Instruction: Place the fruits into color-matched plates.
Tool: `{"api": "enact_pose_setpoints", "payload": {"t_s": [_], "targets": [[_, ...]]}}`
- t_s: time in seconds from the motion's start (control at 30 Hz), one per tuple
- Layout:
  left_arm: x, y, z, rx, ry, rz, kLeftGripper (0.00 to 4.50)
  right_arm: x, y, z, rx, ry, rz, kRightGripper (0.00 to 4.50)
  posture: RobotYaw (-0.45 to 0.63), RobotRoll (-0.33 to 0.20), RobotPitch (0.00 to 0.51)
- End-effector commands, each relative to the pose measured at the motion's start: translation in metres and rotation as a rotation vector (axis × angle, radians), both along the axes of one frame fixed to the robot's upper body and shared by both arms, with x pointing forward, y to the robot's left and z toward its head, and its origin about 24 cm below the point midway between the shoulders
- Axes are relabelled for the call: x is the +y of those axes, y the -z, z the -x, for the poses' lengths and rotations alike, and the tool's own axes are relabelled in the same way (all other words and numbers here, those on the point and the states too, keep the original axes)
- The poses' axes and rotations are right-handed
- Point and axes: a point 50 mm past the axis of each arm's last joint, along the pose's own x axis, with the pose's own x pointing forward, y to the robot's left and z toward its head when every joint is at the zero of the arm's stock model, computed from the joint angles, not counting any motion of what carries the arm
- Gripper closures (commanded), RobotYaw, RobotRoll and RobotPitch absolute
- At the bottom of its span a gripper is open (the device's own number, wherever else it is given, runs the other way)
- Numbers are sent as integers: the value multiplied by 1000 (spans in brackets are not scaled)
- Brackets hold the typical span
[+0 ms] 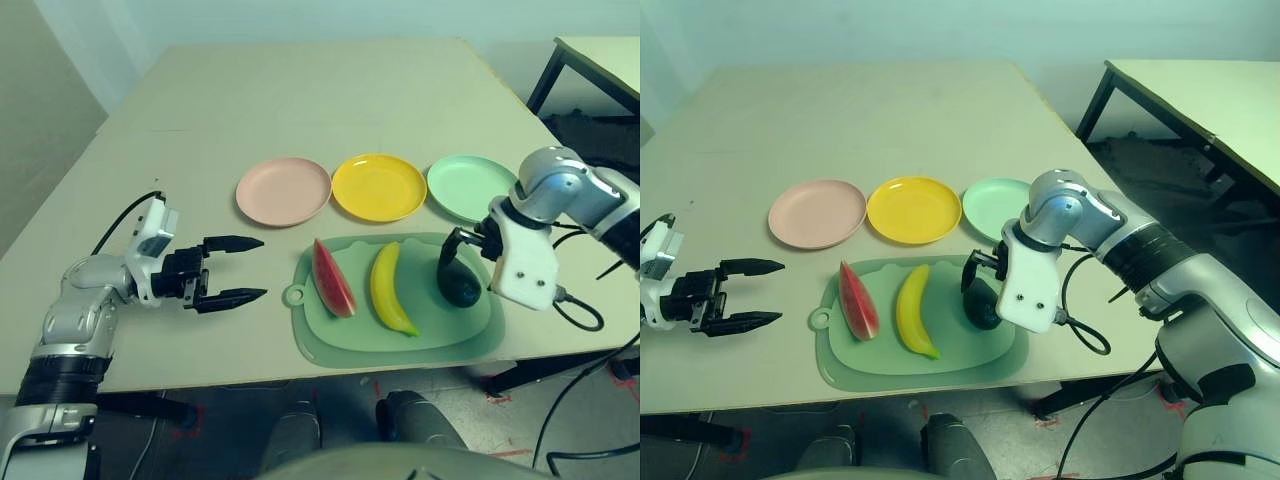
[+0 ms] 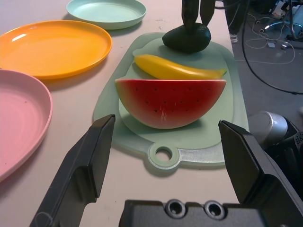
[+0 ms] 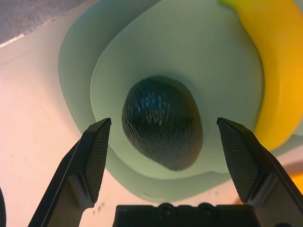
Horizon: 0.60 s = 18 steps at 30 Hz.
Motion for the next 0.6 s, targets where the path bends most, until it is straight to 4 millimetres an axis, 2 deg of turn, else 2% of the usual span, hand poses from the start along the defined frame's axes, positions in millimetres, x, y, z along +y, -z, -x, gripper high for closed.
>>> {"api": "enact_pose_setpoints", "payload": {"t_s": [0.03, 0.43, 0.53, 0.6], "targets": [[-1, -3, 1, 2, 6, -18, 69, 2, 7, 1, 19, -4, 15, 0, -99, 0, 75], [0, -7, 2, -2, -1, -37, 69, 6, 14, -2, 39, 30, 5, 0, -100, 0, 73], [0, -7, 2, -4, -3, -39, 0, 7, 15, -2, 45, 42, -1, 587, -100, 0, 74], [0, -7, 2, -5, -4, -39, 0, 7, 15, -2, 46, 45, -1, 1232, -102, 0, 73]]}}
